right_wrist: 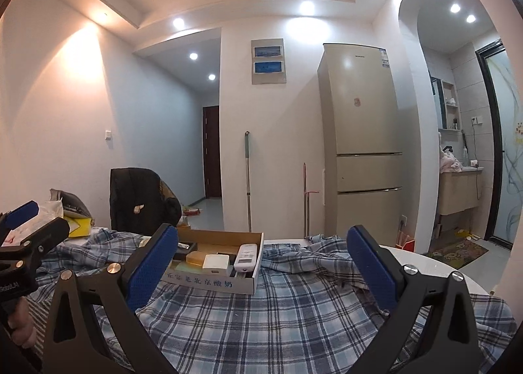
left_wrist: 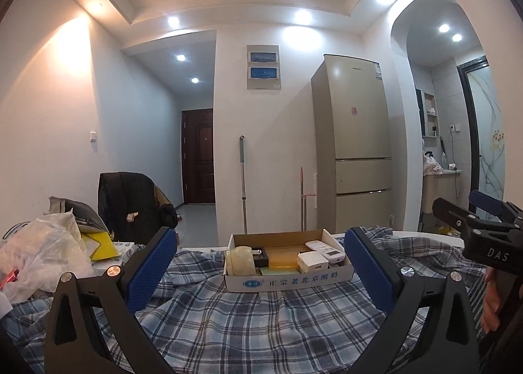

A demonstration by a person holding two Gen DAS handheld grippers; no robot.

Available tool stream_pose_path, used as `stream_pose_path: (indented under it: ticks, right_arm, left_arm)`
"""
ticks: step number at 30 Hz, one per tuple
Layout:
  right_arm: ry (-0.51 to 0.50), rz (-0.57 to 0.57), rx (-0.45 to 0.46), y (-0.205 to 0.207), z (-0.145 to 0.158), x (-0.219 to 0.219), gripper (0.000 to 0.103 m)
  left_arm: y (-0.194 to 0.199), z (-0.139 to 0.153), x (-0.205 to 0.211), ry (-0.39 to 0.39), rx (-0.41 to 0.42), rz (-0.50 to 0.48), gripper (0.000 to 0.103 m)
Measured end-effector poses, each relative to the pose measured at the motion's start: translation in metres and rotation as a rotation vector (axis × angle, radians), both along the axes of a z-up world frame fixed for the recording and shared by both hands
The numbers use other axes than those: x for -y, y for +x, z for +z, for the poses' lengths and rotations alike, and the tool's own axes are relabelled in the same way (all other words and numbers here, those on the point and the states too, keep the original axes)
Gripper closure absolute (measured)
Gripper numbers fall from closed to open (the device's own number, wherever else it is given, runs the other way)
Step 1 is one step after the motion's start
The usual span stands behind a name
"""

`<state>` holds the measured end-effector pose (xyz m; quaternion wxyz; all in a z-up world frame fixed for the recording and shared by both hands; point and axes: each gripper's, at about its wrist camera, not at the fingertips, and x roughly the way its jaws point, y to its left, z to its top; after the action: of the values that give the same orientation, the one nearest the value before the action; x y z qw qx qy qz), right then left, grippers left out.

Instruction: Organize rigid objects

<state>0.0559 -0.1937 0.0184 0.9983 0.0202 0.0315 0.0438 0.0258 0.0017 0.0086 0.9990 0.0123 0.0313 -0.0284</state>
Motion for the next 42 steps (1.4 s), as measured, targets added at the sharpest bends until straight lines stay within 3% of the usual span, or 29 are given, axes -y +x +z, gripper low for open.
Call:
stream_pose_path:
  ticks: [12, 27, 42]
  right_arm:
    - [-0.014, -0.016, 0.027, -0.010, 0.002, -0.001, 0.000]
    - [0.018, -0.029, 0.022, -0.009, 0.003, 0.006, 0.000]
    - [0.000, -0.049, 0.026, -0.011, 0.003, 0.002, 0.000]
  left_arm:
    - [-0.003, -0.002, -0.004, -0.009, 0.002, -0.002, 0.000]
    - [0.007, 0.004, -0.014, -0.026, -0.056, -0.004, 0.000]
    - [0.002, 0.002, -0.012, -0.026, -0.014, -0.003, 0.000]
